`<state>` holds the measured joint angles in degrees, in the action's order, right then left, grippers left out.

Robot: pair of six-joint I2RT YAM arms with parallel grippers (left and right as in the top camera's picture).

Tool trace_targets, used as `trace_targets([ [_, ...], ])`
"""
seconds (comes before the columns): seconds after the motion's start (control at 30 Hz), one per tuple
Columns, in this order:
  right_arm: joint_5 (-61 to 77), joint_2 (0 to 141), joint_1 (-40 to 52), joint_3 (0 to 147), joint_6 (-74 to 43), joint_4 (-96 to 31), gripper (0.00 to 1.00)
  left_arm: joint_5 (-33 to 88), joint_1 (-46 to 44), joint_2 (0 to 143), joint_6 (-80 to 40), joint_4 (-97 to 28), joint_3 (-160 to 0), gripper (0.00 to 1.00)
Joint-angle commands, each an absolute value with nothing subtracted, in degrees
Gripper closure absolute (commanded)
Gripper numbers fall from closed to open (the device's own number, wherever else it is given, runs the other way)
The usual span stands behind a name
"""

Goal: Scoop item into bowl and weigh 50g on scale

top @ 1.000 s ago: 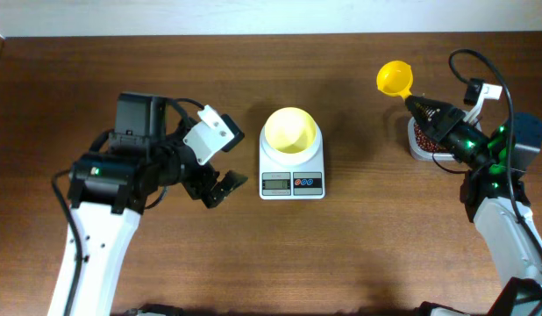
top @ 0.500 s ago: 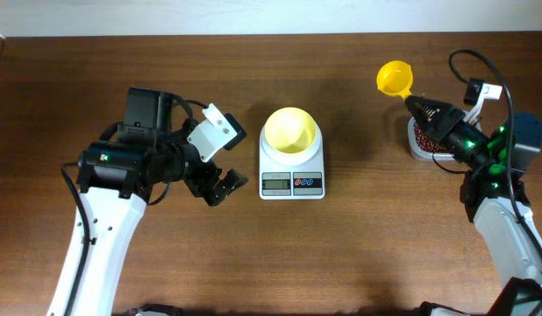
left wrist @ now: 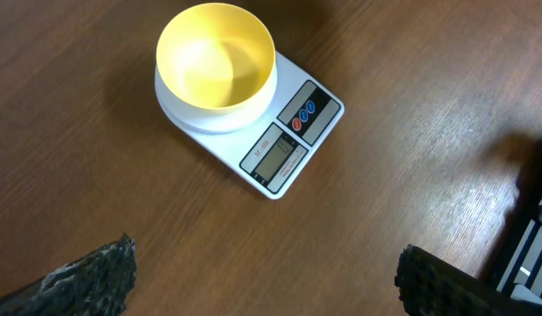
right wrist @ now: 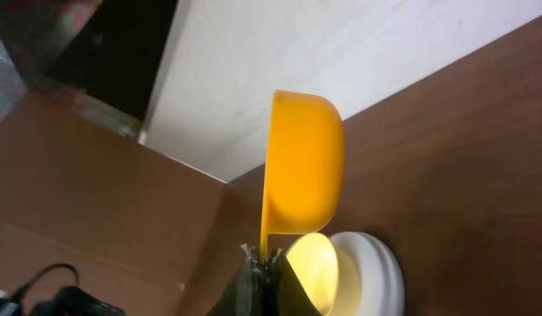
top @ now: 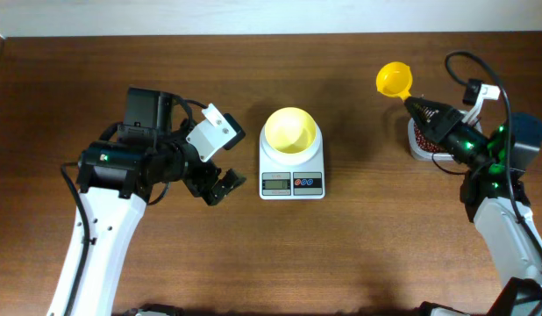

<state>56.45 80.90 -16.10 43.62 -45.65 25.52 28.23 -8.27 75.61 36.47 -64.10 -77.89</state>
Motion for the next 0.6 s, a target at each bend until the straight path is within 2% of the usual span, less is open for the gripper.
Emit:
trace_targets([
  [0.0, 56.4, 79.85, -16.14, 44.45, -37.6, 22.26, 0.96, 28.03, -8.08, 75.96, 37.36, -64.2, -77.71, 0.01],
  [0.23, 59.81, 79.85, -16.14, 44.49, -28.36, 18.52, 0.96, 28.03, -8.08, 75.96, 37.36, -64.18, -77.71, 0.01],
  [0.37, 48.93, 79.85, -16.14, 45.28, -22.68, 7.97, 0.96, 28.03, -8.08, 75.96, 37.36, -64.18, -77.71, 0.01],
  [0.47, 48.77, 79.85, -16.1, 49.36, -21.91, 4.8, 0.96, 28.03, -8.08, 75.96, 37.36, -64.2, -77.71, 0.01],
  [0.53, 46.06, 79.85, -15.84, 54.33, -17.54, -2.07, 0.96, 28.03, -8.08, 75.96, 37.36, -64.2, -77.71, 0.01],
  [0.57, 41.5, 79.85, -14.94, 58.39, -12.64, -9.39, 0.96, 28.03, -8.08, 75.96, 37.36, -64.18, -77.71, 0.01],
])
